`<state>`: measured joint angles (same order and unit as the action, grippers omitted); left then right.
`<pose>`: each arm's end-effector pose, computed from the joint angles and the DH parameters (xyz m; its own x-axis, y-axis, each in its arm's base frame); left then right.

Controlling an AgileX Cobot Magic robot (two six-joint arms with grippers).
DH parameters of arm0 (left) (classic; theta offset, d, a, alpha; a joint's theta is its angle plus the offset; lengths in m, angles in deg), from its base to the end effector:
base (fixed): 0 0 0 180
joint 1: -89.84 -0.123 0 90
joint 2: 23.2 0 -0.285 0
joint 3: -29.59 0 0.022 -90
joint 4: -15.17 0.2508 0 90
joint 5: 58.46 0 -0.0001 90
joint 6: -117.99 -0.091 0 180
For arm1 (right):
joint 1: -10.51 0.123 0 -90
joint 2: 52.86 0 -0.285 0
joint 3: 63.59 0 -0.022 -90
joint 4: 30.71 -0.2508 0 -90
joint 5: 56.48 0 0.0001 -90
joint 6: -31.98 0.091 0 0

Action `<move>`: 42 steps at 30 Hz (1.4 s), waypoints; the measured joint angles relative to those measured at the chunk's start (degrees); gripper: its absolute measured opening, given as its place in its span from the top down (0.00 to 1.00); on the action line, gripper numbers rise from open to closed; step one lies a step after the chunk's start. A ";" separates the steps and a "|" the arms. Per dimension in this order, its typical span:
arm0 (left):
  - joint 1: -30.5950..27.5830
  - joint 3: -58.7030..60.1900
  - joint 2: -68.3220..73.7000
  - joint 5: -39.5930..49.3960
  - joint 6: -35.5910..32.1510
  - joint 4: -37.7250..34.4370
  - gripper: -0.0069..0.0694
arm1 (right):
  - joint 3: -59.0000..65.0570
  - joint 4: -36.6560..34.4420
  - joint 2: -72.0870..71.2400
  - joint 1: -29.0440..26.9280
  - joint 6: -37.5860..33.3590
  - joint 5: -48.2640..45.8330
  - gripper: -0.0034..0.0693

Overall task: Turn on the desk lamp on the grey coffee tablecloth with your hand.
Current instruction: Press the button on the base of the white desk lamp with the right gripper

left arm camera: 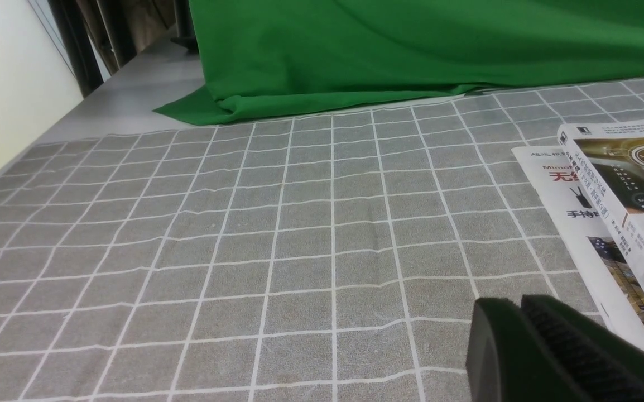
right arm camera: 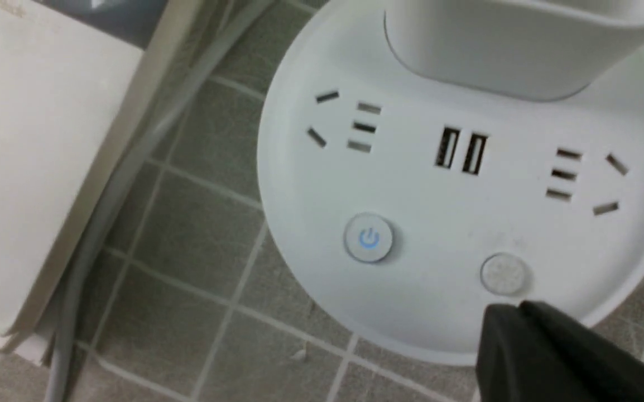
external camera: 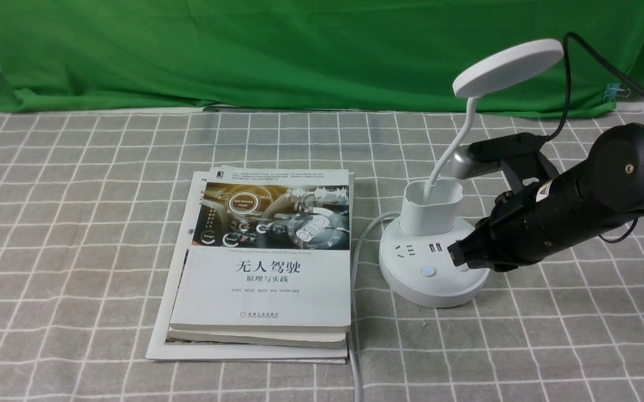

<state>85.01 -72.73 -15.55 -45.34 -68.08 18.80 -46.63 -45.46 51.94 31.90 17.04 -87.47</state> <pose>0.0554 0.0060 0.1899 -0.1604 0.1539 -0.9750 -0.0726 0.9833 0.1671 0.3122 0.1351 0.2056 -0.8046 -0.3564 -0.4750 -0.4506 0.8874 0.0973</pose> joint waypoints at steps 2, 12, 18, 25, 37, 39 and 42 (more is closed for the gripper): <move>0.00 0.00 0.00 0.00 -0.06 0.00 0.88 | -0.24 -0.05 0.51 0.00 -0.05 0.27 0.90; 0.00 0.00 0.00 0.00 -0.06 0.00 0.88 | -0.66 -0.23 5.68 0.00 -1.01 1.92 0.90; 0.00 0.00 0.00 0.00 -0.06 0.04 0.88 | -1.05 -0.44 5.85 0.00 -1.20 1.85 0.90; 0.00 0.00 0.00 0.00 -0.12 0.04 0.88 | -0.99 -0.44 2.60 0.00 -1.20 5.17 0.90; 0.00 0.00 0.00 0.00 -0.12 0.04 0.88 | -1.71 -1.05 8.07 0.00 -1.20 6.56 0.90; 0.00 0.00 0.00 0.00 -0.12 0.04 0.88 | -1.71 -1.17 7.92 0.00 -1.20 6.94 0.90; 0.00 0.00 0.00 0.00 -0.12 0.04 0.88 | -1.54 -1.17 7.38 0.00 -1.20 7.61 0.90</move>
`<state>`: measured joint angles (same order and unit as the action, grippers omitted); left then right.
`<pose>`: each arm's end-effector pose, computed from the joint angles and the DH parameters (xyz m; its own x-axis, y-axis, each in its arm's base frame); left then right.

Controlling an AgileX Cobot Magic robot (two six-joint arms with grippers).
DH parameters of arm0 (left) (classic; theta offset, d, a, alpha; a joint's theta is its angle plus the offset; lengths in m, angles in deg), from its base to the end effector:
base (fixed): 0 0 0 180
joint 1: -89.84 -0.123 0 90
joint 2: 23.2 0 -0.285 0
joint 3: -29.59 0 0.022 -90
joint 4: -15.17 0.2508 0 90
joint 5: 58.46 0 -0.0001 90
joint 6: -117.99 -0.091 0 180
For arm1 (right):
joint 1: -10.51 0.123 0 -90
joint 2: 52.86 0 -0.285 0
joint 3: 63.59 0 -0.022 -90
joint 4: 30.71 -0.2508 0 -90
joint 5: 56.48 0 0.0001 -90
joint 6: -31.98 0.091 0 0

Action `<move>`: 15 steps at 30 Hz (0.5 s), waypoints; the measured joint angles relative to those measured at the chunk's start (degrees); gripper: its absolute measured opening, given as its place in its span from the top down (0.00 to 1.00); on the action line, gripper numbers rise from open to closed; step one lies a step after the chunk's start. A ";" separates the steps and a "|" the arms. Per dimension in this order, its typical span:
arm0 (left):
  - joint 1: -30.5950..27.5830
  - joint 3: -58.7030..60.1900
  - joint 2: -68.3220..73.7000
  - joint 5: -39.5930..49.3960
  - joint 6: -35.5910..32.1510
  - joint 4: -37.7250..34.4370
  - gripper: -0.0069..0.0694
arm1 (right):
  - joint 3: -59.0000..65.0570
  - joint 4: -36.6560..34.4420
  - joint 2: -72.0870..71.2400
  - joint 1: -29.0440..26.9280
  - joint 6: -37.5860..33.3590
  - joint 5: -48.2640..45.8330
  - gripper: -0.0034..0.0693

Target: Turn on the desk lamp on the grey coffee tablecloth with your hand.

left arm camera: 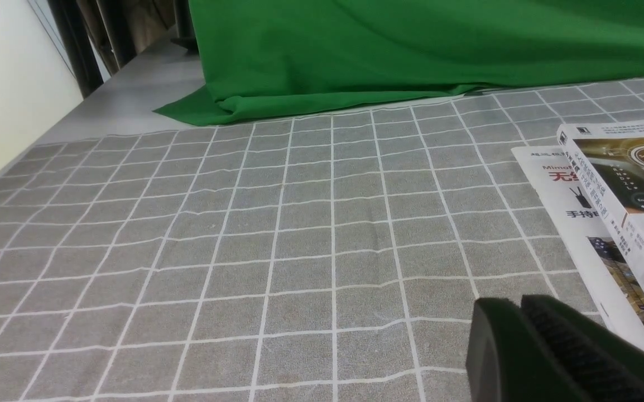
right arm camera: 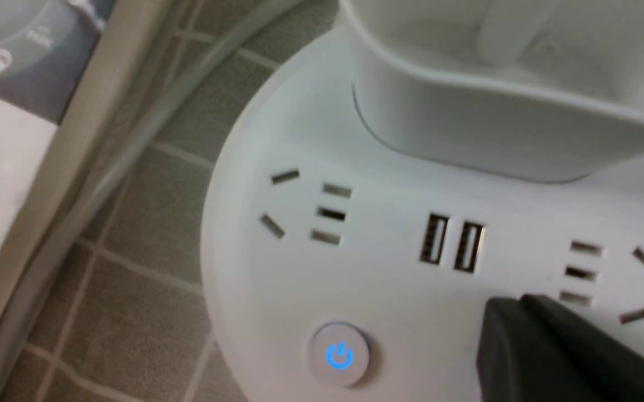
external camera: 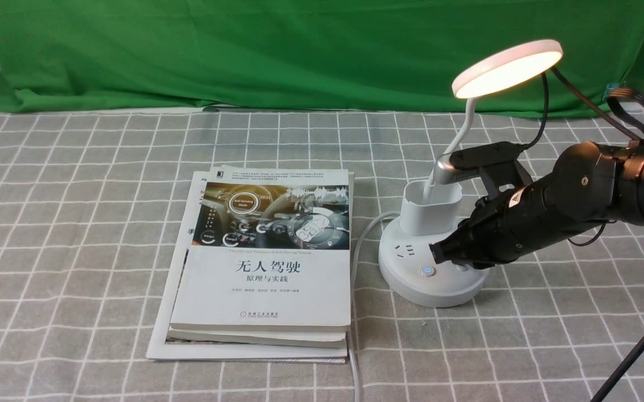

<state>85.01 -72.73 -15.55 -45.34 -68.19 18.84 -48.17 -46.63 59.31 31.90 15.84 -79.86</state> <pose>0.0554 0.0060 0.1899 -0.1606 0.1564 -0.9745 -0.0724 0.9828 0.1697 0.3359 0.1422 0.1729 -0.7969 -0.3395 -0.4998 -0.4335 0.8974 0.0816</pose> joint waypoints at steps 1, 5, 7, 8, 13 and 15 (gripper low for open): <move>0.00 0.00 0.00 0.00 0.00 0.00 0.88 | 0.23 0.12 -0.44 0.00 0.00 0.06 0.90; 0.00 0.00 0.00 0.00 0.00 0.00 0.88 | 0.51 0.22 -2.47 0.00 0.00 0.22 0.90; 0.00 0.00 0.00 0.00 0.00 0.00 0.88 | 0.51 0.25 -4.89 0.00 0.00 0.21 0.90; 0.00 0.00 0.00 0.00 0.00 0.00 0.88 | 0.51 0.25 -5.28 0.00 0.00 -0.01 0.90; 0.00 0.00 0.00 0.00 0.09 0.00 0.88 | 0.91 0.25 -6.90 0.00 0.00 -2.92 0.90; 0.00 0.00 0.00 0.00 0.04 0.00 0.88 | 1.58 0.25 -7.50 0.00 0.00 -3.13 0.90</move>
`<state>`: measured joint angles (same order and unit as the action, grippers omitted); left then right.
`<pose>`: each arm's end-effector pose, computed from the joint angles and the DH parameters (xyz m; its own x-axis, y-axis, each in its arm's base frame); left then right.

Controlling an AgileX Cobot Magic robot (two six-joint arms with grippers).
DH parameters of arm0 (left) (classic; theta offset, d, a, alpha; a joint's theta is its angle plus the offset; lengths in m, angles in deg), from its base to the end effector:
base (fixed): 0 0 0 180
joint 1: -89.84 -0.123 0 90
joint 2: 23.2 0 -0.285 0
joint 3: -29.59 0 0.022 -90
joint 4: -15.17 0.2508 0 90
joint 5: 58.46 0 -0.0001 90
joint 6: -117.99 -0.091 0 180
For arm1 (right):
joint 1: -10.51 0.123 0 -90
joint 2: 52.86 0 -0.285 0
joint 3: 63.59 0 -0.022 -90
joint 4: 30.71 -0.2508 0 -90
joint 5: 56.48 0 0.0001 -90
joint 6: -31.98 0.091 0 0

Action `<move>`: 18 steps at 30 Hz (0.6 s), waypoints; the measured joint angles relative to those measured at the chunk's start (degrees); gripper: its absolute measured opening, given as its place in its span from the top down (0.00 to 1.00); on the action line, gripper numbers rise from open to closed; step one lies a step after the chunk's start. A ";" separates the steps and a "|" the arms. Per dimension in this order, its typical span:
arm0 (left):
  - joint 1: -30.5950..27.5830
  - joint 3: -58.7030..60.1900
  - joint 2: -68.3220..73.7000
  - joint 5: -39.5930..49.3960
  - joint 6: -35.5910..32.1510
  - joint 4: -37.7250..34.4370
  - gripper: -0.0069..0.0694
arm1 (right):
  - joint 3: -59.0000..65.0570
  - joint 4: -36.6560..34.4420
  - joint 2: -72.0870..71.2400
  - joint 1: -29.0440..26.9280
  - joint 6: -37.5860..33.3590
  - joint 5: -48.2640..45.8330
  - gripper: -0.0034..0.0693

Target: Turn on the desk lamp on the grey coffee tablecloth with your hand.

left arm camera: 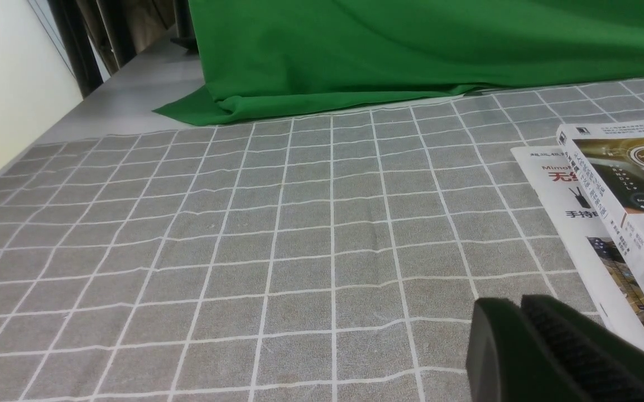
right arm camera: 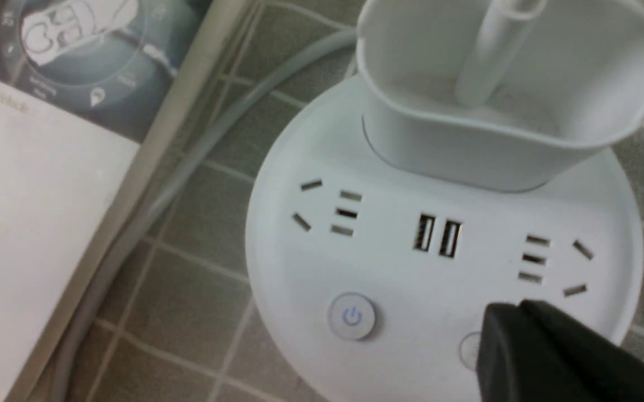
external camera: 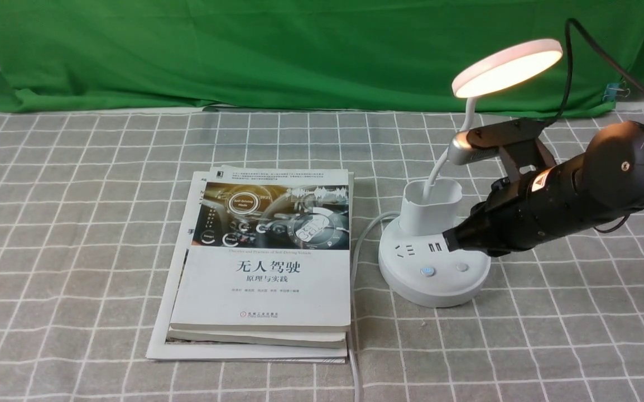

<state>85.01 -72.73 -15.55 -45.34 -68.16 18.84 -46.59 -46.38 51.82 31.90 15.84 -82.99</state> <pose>0.0554 0.0060 0.1899 -0.1605 0.1559 -0.9746 -0.0724 0.9829 0.1692 0.3180 0.1364 0.2096 -0.7682 -0.3390 -0.5430 -0.4504 0.8890 0.0821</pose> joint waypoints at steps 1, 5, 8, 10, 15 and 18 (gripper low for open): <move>0.00 0.00 0.00 0.00 0.00 0.00 0.88 | 1.57 0.00 -1.25 0.00 0.00 0.00 0.90; 0.00 0.00 0.00 0.00 0.00 0.00 0.88 | 6.63 0.00 -7.20 0.00 0.27 0.00 0.90; 0.00 0.00 0.00 0.00 0.00 0.00 0.88 | 11.31 0.00 -13.93 0.00 1.16 -0.01 0.90; 0.00 0.00 0.00 0.00 0.00 0.00 0.88 | 14.58 0.00 -19.04 0.00 1.40 -0.02 0.90; 0.00 0.00 0.00 0.00 0.00 0.00 0.88 | 22.53 0.00 -31.90 0.00 1.51 -0.09 0.90; 0.00 0.00 0.00 0.00 0.00 0.00 0.88 | 26.40 0.07 -39.31 0.00 2.85 -2.19 0.90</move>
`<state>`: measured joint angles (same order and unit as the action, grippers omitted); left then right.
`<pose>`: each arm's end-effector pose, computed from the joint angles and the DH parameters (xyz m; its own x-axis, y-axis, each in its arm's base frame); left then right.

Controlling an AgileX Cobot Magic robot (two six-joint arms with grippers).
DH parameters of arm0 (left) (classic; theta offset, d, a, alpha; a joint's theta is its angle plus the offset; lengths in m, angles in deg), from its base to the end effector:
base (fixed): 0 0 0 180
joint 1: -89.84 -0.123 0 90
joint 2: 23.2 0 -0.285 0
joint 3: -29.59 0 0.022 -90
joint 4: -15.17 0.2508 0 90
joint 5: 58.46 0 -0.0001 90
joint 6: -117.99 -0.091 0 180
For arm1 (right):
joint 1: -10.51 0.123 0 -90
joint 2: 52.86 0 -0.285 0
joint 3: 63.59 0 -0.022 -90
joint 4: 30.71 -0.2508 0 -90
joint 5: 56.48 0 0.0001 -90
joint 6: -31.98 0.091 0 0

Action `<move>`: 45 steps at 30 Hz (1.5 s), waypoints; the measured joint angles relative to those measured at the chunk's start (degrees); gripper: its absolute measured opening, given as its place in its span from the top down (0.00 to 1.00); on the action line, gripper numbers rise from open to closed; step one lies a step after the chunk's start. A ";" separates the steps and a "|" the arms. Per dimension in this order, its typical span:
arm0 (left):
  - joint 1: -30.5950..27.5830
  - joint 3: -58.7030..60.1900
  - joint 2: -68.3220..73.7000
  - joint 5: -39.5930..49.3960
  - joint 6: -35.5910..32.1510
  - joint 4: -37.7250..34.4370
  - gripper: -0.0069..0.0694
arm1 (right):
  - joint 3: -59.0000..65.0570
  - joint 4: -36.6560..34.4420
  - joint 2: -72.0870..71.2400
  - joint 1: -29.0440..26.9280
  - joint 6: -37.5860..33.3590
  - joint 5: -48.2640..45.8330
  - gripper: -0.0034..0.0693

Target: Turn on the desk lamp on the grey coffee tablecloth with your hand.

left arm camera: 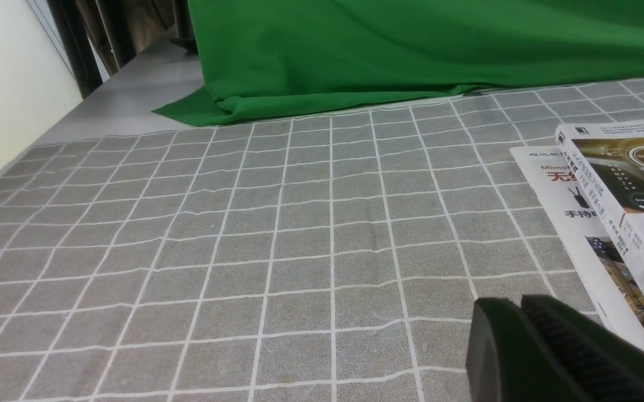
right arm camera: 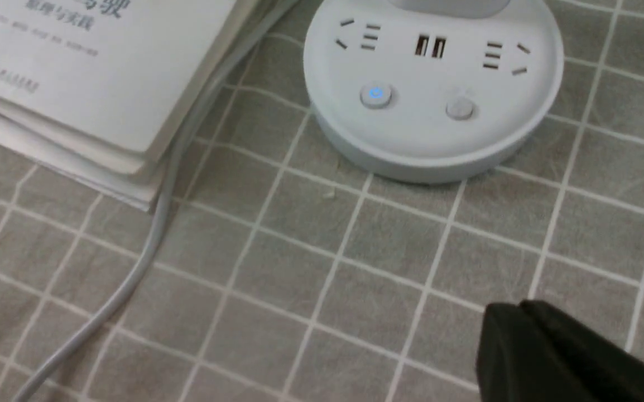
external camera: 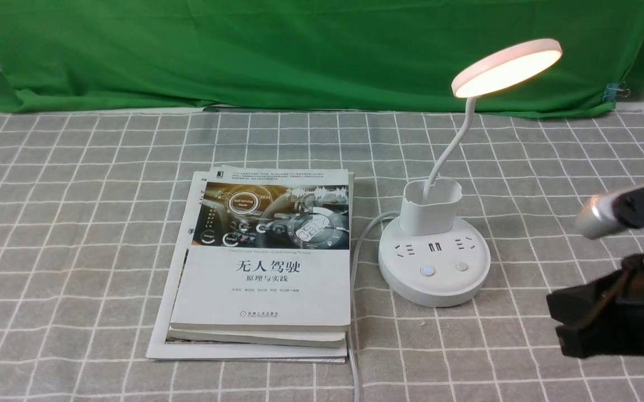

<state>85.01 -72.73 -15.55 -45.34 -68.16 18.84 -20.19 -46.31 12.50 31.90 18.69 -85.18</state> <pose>0.0554 0.0060 0.1899 -0.1605 0.1559 -0.9746 -0.0724 0.9829 0.1692 0.1705 0.0794 0.2566 -0.6797 -0.2575 -0.6868 -0.4388 0.8931 0.0994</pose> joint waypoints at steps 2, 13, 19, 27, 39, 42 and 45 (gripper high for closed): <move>0.00 0.00 0.00 0.00 0.00 0.00 0.88 | 1.63 0.05 -4.20 0.00 0.52 -1.20 0.90; 0.00 0.00 0.00 0.00 0.00 0.00 0.88 | 2.42 1.71 -14.50 0.06 0.56 0.92 0.89; 0.00 0.00 0.00 0.00 0.00 0.00 0.88 | 12.39 4.65 -26.88 -4.29 0.29 11.07 0.91; 0.00 0.00 0.00 0.00 0.00 0.00 0.88 | 30.91 5.18 -50.06 -15.08 -3.46 16.07 0.91; 0.00 0.00 0.00 0.00 0.02 0.00 0.88 | 34.22 5.18 -57.52 -15.61 -4.34 14.82 0.91; 0.00 0.00 0.00 0.00 0.02 0.00 0.88 | 34.22 5.18 -57.52 -15.61 -4.15 14.59 0.91; 0.00 0.00 0.00 0.00 0.02 0.00 0.88 | 34.22 5.18 -57.52 -15.61 -3.67 14.55 0.90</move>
<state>85.01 -72.73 -15.55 -45.34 -68.14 18.84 14.03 -41.14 -45.01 16.29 15.02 -70.63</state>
